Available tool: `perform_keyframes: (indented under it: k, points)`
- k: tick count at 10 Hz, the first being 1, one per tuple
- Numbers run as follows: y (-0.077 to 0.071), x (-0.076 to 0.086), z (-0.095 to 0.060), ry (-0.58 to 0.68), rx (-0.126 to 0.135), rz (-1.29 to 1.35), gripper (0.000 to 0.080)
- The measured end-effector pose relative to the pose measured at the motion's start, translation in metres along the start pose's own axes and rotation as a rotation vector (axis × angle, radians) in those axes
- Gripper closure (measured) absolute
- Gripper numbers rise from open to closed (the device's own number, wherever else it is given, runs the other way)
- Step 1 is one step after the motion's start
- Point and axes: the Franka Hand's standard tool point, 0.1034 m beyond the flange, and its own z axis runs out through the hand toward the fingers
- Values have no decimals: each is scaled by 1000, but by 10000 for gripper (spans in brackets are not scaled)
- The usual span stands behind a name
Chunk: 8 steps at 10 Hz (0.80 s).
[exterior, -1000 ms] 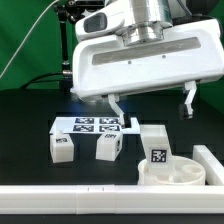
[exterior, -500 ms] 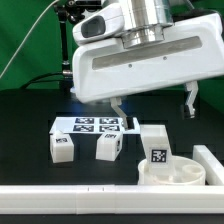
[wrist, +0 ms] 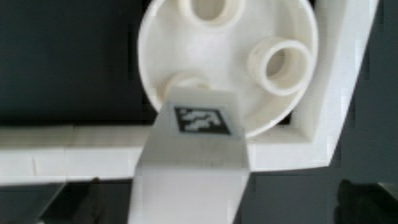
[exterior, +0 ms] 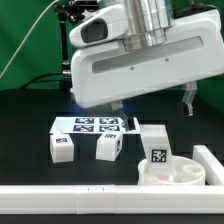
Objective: Assemble stool
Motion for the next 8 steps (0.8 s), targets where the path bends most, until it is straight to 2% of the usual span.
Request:
perform_keyframes:
  k: [2,6,8]
  points:
    - [1,5,-1,22,-26,-111,151]
    - [4,5,0,16,-33,-336,151]
    - [-1,8,4,-10,-70,-633,151]
